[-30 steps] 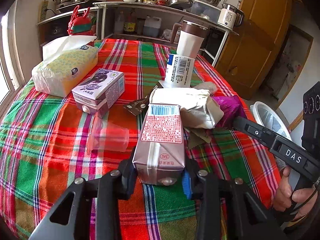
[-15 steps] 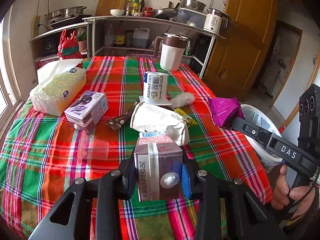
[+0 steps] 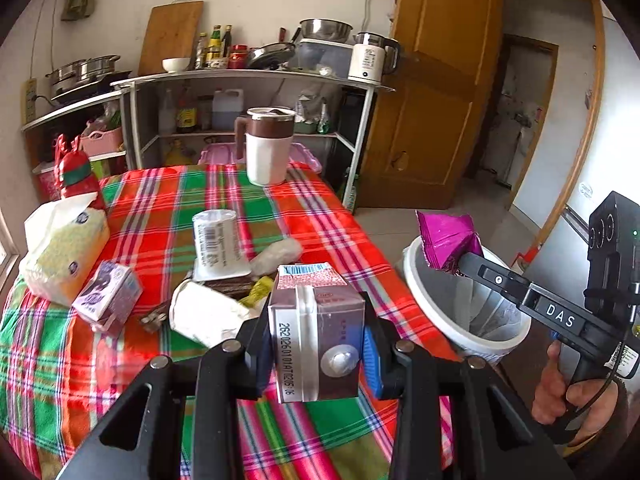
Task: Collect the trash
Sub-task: 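Carry both items over the white bin and open both grippers to drop them, then move both open grippers back over the table toward the remaining trash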
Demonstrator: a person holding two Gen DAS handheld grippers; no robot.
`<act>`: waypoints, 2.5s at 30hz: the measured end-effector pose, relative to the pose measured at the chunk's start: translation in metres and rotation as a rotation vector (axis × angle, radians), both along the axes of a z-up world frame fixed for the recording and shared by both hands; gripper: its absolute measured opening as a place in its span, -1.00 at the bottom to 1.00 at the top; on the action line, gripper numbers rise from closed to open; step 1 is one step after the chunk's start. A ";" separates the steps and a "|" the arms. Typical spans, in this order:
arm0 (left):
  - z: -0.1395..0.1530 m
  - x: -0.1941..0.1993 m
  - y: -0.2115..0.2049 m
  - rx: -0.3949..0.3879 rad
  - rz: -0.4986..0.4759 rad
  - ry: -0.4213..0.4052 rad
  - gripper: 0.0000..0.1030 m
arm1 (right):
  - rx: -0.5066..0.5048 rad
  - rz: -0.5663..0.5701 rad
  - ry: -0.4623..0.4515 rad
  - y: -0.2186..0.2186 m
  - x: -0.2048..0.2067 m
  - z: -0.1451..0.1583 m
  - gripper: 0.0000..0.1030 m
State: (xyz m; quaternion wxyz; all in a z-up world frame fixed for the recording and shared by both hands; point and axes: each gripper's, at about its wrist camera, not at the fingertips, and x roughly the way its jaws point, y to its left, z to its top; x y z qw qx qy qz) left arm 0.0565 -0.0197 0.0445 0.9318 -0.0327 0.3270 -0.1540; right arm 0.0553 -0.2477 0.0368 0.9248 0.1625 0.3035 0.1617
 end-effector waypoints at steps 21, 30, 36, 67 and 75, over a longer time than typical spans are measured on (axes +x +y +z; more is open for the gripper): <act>-0.023 0.055 -0.178 -0.023 -0.363 0.104 -0.27 | -0.195 -0.310 0.169 -0.124 -0.003 -0.041 -0.68; -0.044 0.065 -0.208 0.006 -0.384 0.178 -0.22 | -0.288 -0.348 0.255 -0.139 0.002 -0.056 -0.66; -0.048 0.066 -0.206 0.008 -0.381 0.182 0.13 | -0.317 -0.356 0.288 -0.141 -0.001 -0.061 -0.58; -0.016 0.023 -0.007 0.009 0.030 0.040 0.32 | -0.180 -0.085 0.096 -0.012 0.009 -0.021 -0.11; -0.028 0.014 0.056 0.019 0.177 0.059 0.35 | -0.187 0.084 0.064 0.050 0.013 -0.024 -0.11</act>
